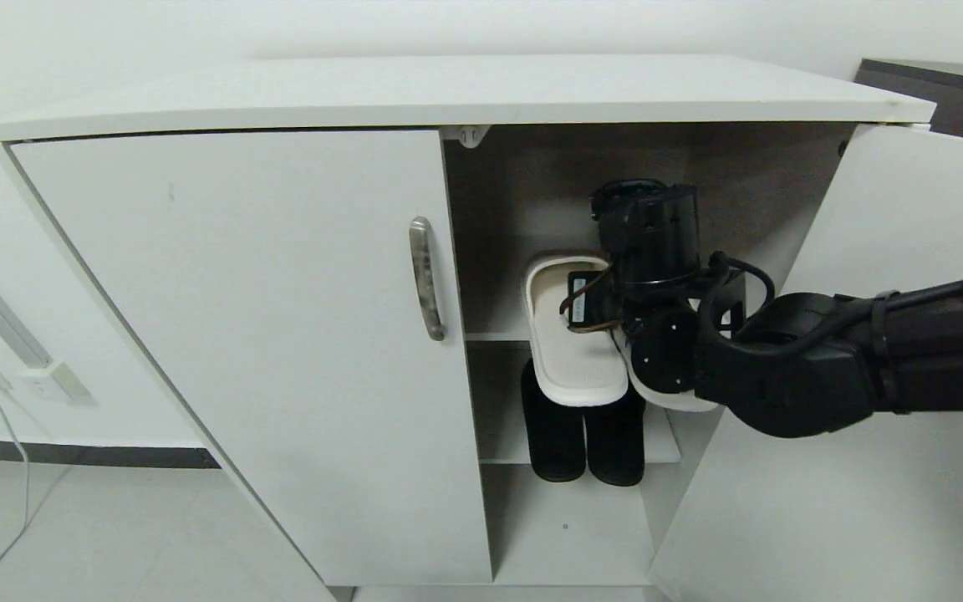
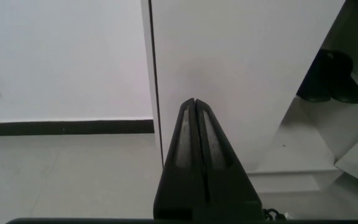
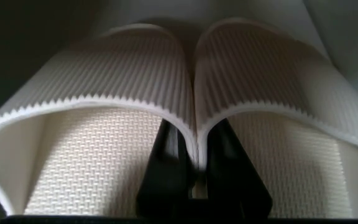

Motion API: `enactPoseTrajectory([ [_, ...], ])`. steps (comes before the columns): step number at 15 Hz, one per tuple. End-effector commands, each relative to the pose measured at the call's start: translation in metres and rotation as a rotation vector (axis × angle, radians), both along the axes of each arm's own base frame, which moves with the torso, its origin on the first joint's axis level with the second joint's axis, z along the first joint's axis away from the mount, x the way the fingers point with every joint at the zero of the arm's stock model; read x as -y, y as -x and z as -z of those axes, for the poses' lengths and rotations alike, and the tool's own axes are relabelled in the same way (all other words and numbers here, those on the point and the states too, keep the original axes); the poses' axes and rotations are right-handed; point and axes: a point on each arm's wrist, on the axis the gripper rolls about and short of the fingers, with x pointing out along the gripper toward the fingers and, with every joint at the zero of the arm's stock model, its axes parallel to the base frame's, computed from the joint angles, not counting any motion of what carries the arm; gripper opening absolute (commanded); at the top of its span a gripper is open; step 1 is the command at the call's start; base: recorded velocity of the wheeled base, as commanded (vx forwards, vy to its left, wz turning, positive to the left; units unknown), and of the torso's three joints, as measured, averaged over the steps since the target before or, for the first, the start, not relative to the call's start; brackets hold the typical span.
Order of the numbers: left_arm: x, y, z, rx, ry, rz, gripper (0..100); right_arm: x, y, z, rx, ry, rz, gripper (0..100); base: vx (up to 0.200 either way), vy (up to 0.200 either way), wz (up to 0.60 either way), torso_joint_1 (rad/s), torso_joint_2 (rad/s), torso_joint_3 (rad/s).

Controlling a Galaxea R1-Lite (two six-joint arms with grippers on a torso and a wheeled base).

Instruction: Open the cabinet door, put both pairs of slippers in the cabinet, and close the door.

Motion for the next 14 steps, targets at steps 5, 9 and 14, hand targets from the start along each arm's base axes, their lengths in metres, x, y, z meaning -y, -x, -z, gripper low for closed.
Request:
enactPoseTrajectory([
  [5,0.0,0.0,0.0,-0.002,0.002,-0.003,0,-0.007,-0.035,-0.004,0.04,0.007,0.015,0,0.0,0.0,0.0,0.0,0.0,0.0],
  [9,0.0,0.0,0.0,-0.001,0.002,-0.004,0,-0.009,-0.045,-0.004,0.044,0.018,0.021,0,0.0,0.0,0.0,0.0,0.0,0.0],
  [14,0.0,0.0,0.0,-0.001,0.002,-0.003,0,-0.008,-0.051,0.0,0.031,0.026,0.016,0,0.0,0.0,0.0,0.0,0.0,0.0],
])
